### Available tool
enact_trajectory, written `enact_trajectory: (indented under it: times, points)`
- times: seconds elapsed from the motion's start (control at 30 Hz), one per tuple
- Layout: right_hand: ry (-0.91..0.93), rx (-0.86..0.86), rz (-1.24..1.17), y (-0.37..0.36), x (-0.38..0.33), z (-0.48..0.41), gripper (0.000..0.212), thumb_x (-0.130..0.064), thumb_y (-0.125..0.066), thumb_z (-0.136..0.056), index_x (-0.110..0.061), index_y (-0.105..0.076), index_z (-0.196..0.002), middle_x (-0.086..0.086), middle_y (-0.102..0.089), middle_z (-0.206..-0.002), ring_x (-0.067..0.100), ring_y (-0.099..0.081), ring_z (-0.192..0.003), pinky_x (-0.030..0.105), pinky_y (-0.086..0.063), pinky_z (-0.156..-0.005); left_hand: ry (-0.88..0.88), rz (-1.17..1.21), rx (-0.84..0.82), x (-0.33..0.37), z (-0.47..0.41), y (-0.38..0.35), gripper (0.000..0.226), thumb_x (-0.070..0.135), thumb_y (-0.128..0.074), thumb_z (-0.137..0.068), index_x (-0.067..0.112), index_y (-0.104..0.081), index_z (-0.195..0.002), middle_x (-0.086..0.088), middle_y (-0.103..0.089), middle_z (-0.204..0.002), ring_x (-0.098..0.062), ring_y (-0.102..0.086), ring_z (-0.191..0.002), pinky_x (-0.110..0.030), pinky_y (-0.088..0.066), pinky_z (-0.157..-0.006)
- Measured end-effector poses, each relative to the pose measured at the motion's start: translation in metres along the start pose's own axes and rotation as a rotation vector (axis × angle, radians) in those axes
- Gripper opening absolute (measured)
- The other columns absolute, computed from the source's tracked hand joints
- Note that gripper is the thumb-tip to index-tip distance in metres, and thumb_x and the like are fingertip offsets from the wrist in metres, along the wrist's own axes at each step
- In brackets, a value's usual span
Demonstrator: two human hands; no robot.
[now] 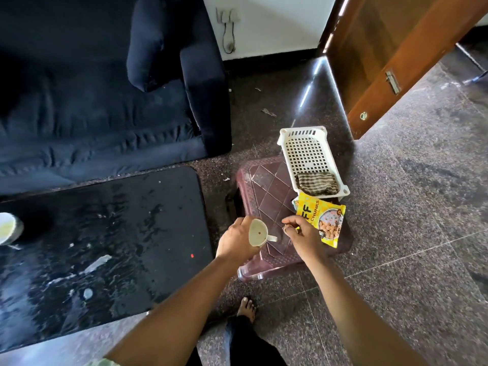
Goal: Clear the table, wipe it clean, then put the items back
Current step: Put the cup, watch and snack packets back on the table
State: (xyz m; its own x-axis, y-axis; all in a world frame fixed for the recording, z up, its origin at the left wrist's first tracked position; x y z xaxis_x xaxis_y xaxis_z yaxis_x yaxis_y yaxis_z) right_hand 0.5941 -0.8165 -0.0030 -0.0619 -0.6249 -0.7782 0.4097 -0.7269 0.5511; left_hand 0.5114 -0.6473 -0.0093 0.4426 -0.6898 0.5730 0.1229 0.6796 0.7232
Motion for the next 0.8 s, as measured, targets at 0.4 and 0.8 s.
enact_trajectory:
  times: [0.4,0.8]
  points:
    - [0.07,-0.357,-0.033,-0.182,-0.127,0.012,0.014,-0.013,-0.06,-0.09,-0.024,-0.068,-0.094,-0.005,-0.067,-0.083,0.01,-0.052,-0.059,0.02,-0.043,-0.05,0.294,0.167,0.313,-0.17,0.094,0.142,0.062,0.042,-0.074,-0.069,0.026,-0.047,-0.123,0.001,-0.053,-0.114,-0.024,-0.059,-0.1,-0.036,-0.049,-0.08]
    - [0.035,-0.435,0.026,-0.362,-0.2,0.033,0.034,-0.003,-0.071,-0.078,-0.027,-0.068,-0.102,-0.006,-0.068,-0.092,0.01,-0.062,-0.08,0.035,-0.052,-0.083,0.54,0.178,0.354,-0.412,0.138,0.244,0.063,0.043,-0.077,-0.066,0.024,-0.048,-0.119,0.0,-0.053,-0.11,-0.026,-0.059,-0.099,-0.039,-0.05,-0.079]
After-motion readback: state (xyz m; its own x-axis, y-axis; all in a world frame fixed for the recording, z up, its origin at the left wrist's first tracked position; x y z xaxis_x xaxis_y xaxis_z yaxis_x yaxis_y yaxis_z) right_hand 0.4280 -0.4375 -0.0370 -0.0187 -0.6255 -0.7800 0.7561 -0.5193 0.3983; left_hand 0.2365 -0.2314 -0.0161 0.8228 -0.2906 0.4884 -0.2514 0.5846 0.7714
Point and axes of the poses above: each hand's wrist, its own z-axis away from the middle knuckle, its own y-axis out of the back of the hand, x = y × z, the point moved 6 cm from there along -z, towards the middle knuckle
